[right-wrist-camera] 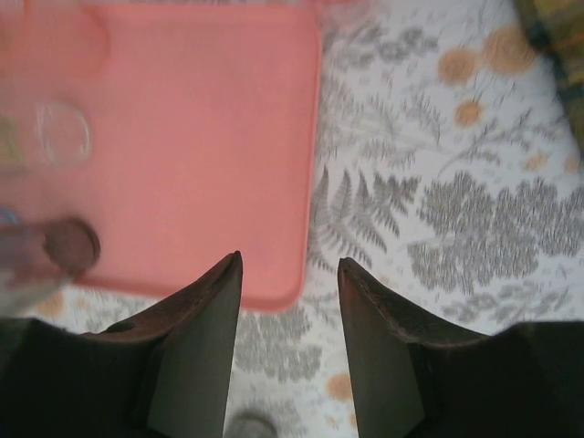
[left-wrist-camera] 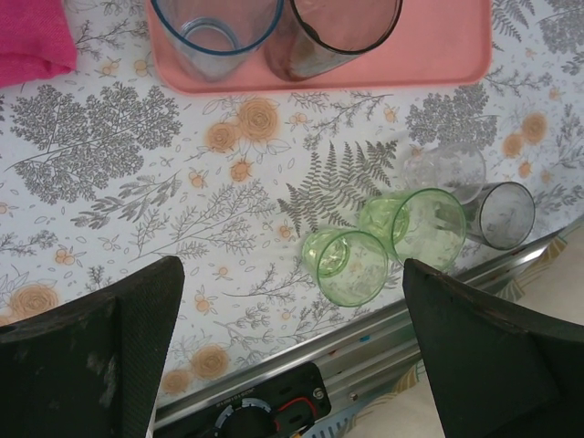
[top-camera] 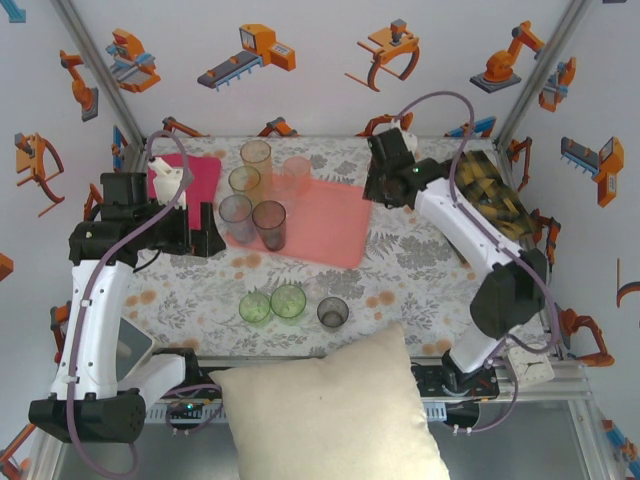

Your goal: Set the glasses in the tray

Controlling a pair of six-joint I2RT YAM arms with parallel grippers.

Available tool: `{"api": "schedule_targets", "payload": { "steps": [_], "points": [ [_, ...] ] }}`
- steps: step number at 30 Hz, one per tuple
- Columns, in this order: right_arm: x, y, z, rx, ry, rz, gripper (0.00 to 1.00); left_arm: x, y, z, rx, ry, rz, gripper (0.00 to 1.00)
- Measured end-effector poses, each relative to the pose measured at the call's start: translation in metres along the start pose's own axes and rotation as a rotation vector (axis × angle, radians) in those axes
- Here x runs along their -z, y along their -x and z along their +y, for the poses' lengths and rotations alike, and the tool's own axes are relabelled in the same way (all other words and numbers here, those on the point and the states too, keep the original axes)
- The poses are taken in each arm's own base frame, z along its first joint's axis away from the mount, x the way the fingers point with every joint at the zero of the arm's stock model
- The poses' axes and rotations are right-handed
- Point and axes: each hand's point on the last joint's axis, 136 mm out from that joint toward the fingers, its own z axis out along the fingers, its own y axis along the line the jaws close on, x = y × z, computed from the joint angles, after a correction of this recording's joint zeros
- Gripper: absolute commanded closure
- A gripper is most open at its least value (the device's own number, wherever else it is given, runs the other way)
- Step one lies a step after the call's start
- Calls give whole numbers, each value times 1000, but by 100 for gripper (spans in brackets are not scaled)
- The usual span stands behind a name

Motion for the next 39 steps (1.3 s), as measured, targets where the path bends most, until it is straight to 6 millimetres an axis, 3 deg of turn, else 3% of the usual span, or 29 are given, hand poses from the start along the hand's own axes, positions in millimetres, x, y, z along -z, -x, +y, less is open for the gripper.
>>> {"api": "schedule_targets", "payload": {
  "steps": [5, 8, 12, 25, 39],
  "points": [
    [-57, 41, -6, -36, -33, -12, 53, 0, 0, -4, 1, -27, -2, 3],
    [-88, 52, -7, -42, -48, -3, 53, 0, 1, -6, 3, -39, -4, 3],
    [-115, 59, -13, -46, -70, 11, 52, -1, 1, -7, 5, -51, -1, 3],
    [-133, 69, -50, -80, -128, 32, 53, -10, 0, -4, 25, -65, 29, 3],
    [-162, 49, -62, -85, -144, 107, 56, -10, 1, -4, 36, -76, 28, 3]
  ]
}}
